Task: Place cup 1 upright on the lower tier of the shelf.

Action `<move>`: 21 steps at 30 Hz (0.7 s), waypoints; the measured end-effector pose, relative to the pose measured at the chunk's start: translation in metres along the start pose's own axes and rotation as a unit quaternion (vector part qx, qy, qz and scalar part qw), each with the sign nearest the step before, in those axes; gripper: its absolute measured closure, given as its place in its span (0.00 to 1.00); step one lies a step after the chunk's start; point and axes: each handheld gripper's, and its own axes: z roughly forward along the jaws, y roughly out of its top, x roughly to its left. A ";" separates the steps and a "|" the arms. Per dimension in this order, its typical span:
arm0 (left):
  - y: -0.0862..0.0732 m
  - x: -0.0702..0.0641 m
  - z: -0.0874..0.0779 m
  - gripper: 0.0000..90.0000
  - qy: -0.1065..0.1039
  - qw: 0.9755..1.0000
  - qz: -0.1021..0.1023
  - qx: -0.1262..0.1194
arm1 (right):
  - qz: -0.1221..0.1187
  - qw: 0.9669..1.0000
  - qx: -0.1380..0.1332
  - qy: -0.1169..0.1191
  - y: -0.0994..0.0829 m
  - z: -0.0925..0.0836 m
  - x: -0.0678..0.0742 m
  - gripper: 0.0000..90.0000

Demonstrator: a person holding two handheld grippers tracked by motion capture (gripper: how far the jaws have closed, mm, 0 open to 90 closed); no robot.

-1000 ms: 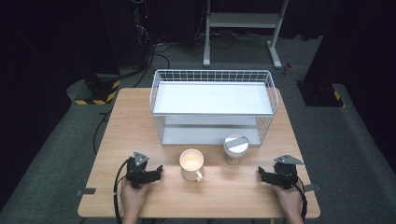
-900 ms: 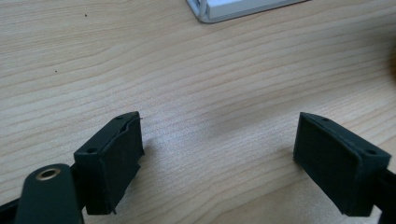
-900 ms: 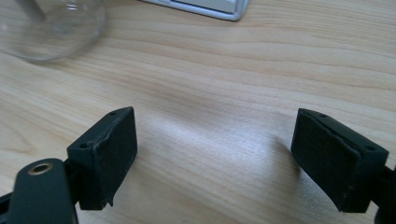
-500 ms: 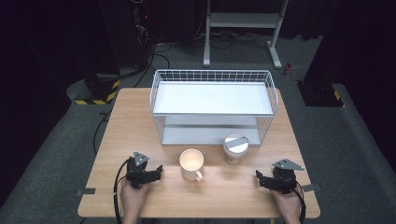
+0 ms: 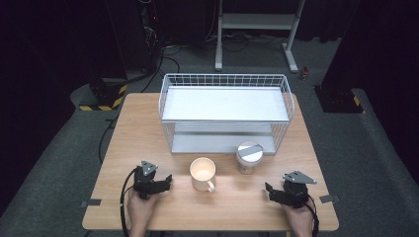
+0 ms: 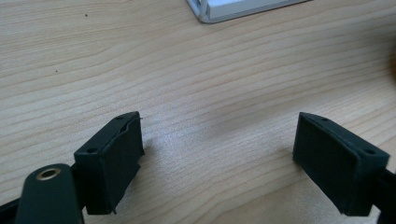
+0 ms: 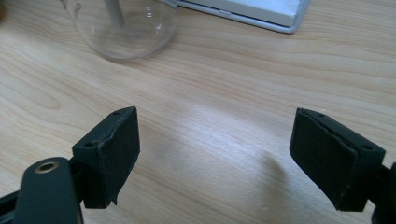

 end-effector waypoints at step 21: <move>0.000 0.000 0.000 0.18 0.001 1.000 0.000 0.000 | -0.017 0.999 -0.015 0.032 0.005 0.001 0.021 0.18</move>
